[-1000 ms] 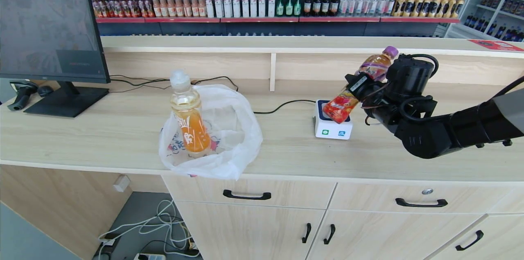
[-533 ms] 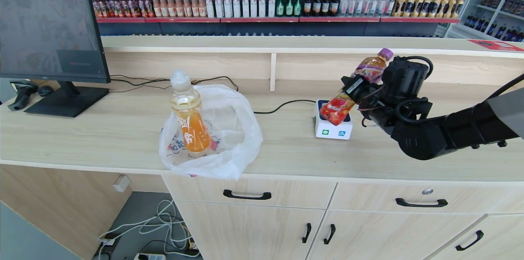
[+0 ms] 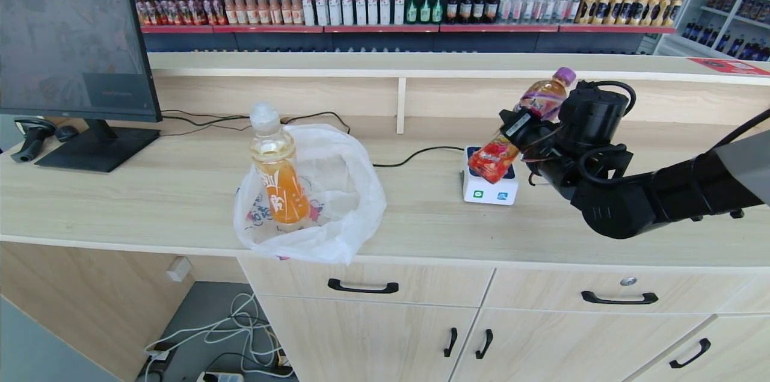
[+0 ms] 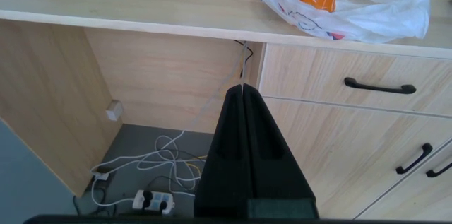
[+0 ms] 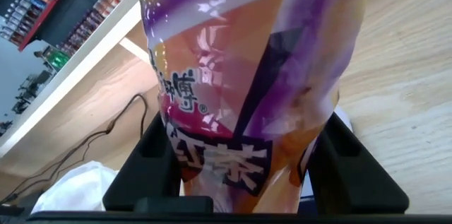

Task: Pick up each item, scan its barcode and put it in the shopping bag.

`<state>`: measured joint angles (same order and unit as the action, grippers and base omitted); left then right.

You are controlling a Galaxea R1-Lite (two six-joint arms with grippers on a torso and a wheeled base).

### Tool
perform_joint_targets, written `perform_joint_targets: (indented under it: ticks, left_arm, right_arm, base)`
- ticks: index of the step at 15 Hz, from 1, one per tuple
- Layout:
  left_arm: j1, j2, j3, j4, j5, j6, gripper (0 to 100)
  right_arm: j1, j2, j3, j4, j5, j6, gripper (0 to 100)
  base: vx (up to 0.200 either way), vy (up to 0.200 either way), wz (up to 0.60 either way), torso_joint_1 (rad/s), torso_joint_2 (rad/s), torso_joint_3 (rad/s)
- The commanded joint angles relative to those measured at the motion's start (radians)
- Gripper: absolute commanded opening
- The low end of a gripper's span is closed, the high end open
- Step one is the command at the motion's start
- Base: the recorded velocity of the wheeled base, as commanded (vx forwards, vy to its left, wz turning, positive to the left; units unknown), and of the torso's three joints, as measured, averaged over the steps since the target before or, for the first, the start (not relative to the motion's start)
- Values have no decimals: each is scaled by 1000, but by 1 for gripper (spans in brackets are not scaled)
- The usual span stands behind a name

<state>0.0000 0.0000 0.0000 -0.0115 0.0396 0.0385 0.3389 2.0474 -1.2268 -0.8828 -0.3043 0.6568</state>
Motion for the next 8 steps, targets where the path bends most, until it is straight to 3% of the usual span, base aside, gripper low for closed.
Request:
perform_joint_targets:
  ticks: [1,5,8]
  left_arm:
    - [0,0,0,-1,0,0,0]
    - [0,0,0,-1,0,-20,0]
    - [0,0,0,-1,0,-23,0]
  right_arm:
    - [40,-93,67,-31,-7,-48,0]
    - [106,-337,452,-277,22,-364,0]
    - [135,-512,613,-274,140,-537,0]
  base:
    - [0,0,0,0,0,0]
    - [0,0,0,0,0,0]
    - [0,0,0,0,0,0]
